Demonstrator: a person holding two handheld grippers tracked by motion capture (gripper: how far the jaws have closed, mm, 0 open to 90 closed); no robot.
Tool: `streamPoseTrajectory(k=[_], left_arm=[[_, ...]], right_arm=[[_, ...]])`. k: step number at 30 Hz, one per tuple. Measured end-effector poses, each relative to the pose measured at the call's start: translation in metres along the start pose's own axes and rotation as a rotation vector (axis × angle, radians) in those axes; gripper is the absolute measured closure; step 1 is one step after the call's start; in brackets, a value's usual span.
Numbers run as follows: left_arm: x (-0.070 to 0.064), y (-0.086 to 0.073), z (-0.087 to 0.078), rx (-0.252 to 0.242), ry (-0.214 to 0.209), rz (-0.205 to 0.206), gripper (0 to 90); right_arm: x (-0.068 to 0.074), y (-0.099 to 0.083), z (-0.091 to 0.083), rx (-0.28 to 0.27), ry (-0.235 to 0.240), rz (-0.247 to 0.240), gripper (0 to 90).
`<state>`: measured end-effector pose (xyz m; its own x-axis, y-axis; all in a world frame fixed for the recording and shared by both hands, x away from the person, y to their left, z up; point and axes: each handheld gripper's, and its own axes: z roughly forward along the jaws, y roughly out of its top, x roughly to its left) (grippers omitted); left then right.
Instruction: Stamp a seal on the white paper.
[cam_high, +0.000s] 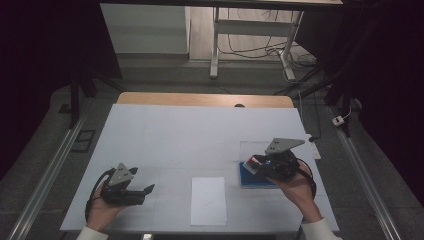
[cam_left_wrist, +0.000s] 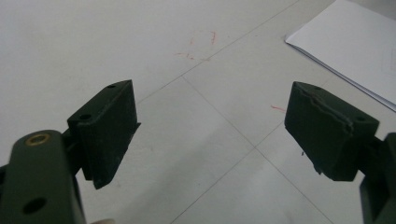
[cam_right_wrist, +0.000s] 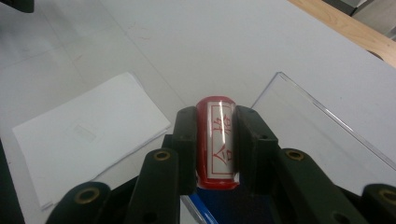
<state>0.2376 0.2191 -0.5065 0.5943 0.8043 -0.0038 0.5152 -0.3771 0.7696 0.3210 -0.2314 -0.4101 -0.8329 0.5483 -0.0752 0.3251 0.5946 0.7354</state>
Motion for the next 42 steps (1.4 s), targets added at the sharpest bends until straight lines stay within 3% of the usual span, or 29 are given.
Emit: streamPoseTrajectory(k=[42], left_arm=[[-0.001,0.0,0.001,0.004,-0.003,0.004,17.5]], right_arm=[[0.048,0.018,0.024,-0.027,0.117,-0.107,70.2]])
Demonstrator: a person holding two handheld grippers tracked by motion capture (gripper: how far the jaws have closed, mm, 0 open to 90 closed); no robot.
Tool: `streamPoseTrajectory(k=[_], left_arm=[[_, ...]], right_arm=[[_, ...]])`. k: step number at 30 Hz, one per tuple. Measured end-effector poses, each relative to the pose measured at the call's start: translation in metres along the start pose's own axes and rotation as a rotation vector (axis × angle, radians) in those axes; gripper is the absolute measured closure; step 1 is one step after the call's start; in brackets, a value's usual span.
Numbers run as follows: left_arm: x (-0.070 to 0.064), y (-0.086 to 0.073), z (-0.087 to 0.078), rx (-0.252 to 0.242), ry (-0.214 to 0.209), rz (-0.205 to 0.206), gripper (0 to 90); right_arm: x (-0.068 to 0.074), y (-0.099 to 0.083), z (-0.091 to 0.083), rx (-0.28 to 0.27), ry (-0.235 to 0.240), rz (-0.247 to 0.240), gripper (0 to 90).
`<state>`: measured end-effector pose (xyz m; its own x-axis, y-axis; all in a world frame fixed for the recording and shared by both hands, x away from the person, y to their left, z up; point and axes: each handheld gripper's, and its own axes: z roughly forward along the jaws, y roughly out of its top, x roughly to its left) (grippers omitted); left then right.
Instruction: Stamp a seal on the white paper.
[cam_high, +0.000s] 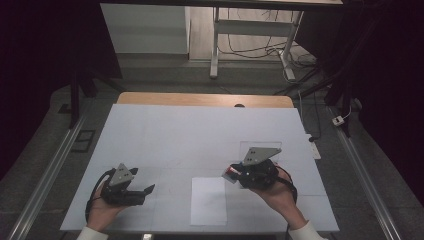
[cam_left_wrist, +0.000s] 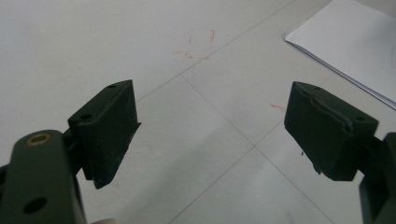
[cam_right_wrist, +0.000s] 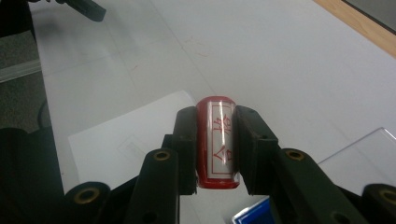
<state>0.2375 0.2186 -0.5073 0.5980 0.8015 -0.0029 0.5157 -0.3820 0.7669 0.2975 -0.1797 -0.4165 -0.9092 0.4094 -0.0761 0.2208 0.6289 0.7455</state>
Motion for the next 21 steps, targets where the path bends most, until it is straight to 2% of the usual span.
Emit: streamPoseTrajectory(k=[9,21], left_arm=[[-0.001,0.0,0.0,0.002,-0.002,-0.001,17.5],[0.0,0.0,0.0,0.001,-0.007,-0.003,17.6]], right_arm=[[0.009,0.003,0.009,0.006,0.022,-0.025,70.2],[0.024,0.005,0.03,0.057,0.066,-0.058,70.2]])
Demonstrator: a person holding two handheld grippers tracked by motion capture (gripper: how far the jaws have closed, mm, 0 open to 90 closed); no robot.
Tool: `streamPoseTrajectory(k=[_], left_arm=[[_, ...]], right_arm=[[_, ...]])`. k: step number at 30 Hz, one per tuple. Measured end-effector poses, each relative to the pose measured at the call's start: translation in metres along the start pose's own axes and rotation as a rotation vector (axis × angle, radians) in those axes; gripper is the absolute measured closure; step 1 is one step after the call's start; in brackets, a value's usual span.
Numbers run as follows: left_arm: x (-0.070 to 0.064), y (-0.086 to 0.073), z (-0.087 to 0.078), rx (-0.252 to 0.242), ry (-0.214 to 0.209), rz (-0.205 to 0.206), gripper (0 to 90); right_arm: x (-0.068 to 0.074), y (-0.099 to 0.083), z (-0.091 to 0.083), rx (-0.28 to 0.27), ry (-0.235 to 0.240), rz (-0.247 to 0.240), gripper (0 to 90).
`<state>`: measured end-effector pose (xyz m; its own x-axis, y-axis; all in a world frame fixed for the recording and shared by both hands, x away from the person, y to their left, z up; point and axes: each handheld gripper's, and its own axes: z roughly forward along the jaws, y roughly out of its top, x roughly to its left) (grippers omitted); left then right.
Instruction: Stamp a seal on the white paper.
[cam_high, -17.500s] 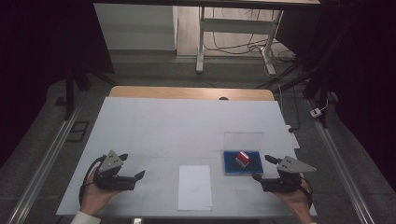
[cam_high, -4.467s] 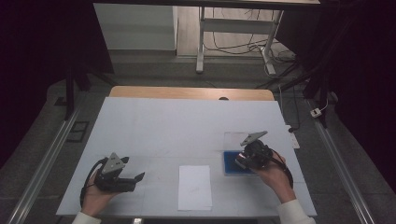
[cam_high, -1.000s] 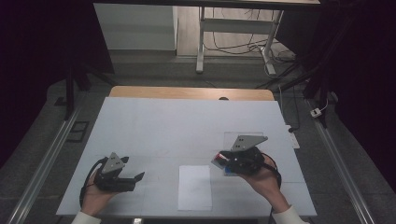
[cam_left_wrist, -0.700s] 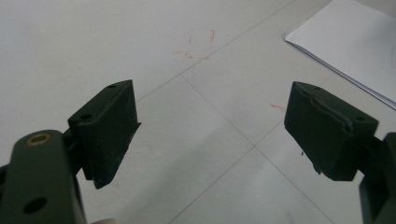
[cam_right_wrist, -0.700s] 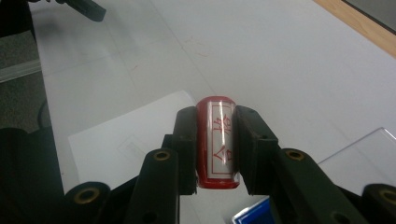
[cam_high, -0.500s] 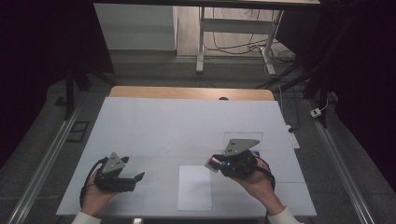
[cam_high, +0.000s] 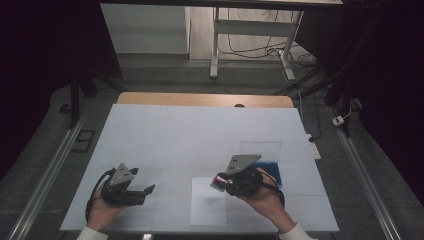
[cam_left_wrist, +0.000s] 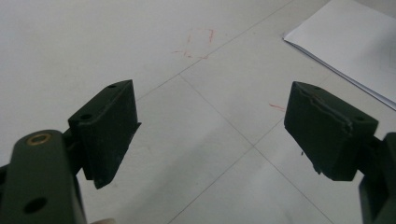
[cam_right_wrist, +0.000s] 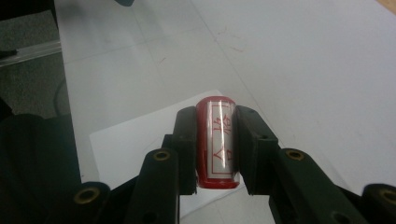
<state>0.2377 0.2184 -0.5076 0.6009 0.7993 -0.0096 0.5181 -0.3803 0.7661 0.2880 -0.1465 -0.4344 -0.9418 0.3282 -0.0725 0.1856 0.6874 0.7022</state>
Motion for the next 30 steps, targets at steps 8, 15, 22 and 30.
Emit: streamPoseTrajectory(k=[8,15,22,30], left_arm=[[0.0,0.0,-0.001,-0.003,-0.001,-0.001,17.6],[0.0,0.0,0.0,0.002,-0.002,-0.001,17.6],[-0.001,0.0,-0.001,-0.003,-0.004,-0.004,17.6],[0.0,0.0,-0.001,-0.005,-0.003,-0.003,17.6]], right_arm=[[0.005,0.002,0.008,0.022,0.017,-0.015,70.2],[0.01,0.007,0.02,0.045,0.037,-0.032,70.2],[0.016,0.017,0.028,0.059,0.051,-0.048,70.2],[0.017,0.02,0.034,0.088,0.061,-0.04,70.2]])
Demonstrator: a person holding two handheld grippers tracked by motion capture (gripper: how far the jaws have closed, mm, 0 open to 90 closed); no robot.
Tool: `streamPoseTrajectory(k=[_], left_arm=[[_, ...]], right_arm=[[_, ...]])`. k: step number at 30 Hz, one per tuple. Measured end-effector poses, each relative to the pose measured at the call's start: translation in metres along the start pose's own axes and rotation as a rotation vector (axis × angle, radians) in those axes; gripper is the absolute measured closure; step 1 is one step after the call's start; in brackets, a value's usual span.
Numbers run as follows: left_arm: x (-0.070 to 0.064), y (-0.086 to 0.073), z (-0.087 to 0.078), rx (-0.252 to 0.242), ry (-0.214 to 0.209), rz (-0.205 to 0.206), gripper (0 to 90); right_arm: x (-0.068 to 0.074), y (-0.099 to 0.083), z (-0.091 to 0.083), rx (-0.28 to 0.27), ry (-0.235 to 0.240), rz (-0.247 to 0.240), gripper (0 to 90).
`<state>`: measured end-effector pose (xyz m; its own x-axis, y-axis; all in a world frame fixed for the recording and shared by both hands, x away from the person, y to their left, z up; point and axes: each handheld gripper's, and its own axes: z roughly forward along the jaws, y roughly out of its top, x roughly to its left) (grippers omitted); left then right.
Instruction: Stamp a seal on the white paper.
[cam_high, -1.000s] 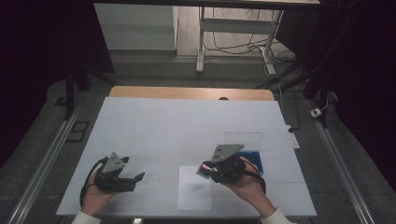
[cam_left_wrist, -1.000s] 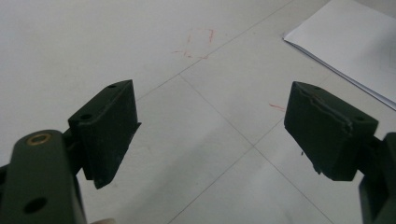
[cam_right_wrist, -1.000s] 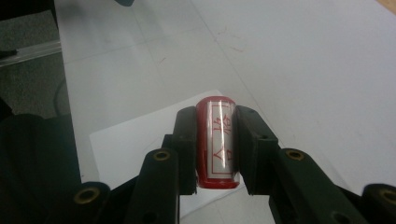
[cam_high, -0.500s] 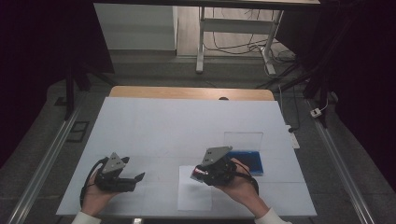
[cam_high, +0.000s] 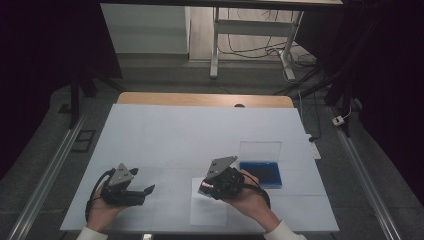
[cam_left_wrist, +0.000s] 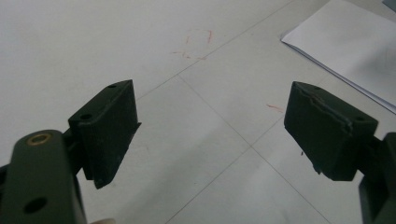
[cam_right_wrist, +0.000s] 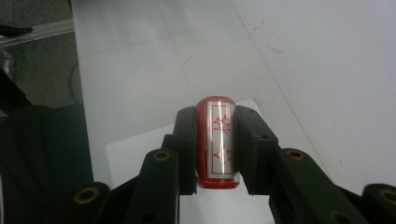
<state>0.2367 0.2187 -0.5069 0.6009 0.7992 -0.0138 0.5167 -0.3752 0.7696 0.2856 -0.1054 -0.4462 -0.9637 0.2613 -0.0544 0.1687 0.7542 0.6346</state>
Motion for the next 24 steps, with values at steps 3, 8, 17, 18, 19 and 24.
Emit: streamPoseTrajectory(k=[3,8,17,18,19,24], left_arm=[[0.0,0.0,0.0,0.0,-0.001,0.0,17.7],[-0.001,0.0,0.0,0.003,0.001,0.002,17.7],[-0.001,0.0,0.0,0.004,-0.001,0.002,17.8],[-0.001,0.0,0.0,0.005,-0.001,0.001,17.8],[-0.001,0.0,0.001,0.005,0.0,0.001,17.8],[0.0,0.0,0.001,0.008,-0.001,0.003,17.8]], right_arm=[[0.0,-0.002,0.001,0.002,-0.002,0.002,70.2],[0.001,-0.002,0.002,0.009,-0.005,-0.006,70.2],[-0.002,-0.008,0.014,0.059,-0.017,-0.002,70.2],[-0.002,-0.009,0.016,0.063,-0.02,0.001,70.2],[-0.003,-0.01,0.017,0.071,-0.02,0.004,70.2],[-0.005,-0.014,0.023,0.087,-0.023,0.01,70.2]])
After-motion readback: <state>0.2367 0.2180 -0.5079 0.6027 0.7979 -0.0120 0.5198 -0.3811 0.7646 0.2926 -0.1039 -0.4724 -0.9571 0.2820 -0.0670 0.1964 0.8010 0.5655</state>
